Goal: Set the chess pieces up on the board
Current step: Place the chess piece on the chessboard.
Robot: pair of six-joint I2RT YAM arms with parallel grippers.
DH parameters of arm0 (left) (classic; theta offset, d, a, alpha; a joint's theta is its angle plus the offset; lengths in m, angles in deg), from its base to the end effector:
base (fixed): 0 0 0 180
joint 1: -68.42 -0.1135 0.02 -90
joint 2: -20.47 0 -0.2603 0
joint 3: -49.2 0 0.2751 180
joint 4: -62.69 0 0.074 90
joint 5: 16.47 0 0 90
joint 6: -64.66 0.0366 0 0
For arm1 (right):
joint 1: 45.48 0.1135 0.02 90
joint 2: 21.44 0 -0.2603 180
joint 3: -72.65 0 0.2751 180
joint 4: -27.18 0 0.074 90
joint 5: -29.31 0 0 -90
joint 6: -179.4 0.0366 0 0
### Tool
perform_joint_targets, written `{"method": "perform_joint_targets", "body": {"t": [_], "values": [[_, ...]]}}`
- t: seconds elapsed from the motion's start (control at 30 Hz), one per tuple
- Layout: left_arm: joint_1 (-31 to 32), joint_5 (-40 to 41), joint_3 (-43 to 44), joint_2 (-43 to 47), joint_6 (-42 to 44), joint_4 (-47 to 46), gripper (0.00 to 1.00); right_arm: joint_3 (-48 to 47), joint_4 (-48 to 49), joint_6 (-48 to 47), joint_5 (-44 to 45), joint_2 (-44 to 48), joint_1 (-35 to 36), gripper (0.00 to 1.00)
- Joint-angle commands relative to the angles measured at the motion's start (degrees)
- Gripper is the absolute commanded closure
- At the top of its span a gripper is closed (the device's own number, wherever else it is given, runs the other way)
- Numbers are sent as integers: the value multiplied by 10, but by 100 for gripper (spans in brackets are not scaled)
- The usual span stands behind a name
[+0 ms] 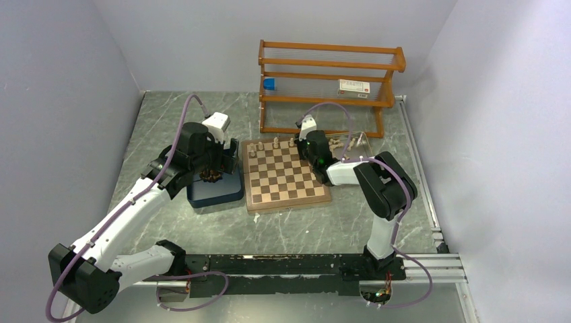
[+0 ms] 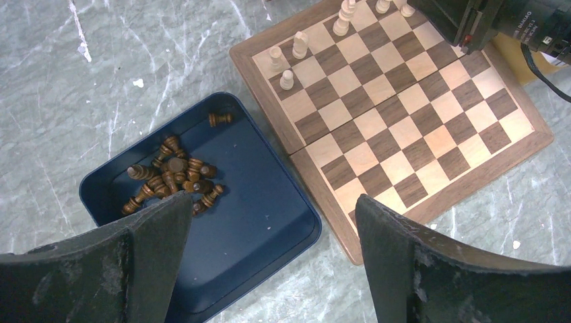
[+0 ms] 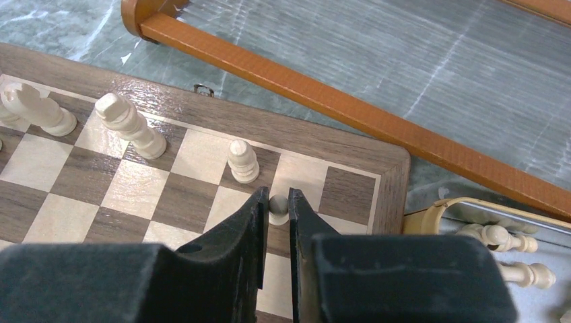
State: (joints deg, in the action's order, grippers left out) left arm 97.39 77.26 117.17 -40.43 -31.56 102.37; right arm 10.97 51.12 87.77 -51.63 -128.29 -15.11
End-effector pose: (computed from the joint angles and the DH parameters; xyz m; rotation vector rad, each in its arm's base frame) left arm 0.2282 -0.1236 0.3152 0.3869 2.1175 -0.2893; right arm 0.3412 0.1932 0.1276 -0.4332 1.8918 0.1804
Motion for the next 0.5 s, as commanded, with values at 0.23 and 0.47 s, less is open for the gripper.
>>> {"method": "perform_joint_targets", "body": {"t": [0.23, 0.47], "values": [[2, -14, -4, 10, 6, -17, 6, -1, -40, 6, 18, 11, 9, 83], [1, -15, -4, 10, 6, -17, 6, -8, -57, 12, 34, 9, 12, 83]]}}
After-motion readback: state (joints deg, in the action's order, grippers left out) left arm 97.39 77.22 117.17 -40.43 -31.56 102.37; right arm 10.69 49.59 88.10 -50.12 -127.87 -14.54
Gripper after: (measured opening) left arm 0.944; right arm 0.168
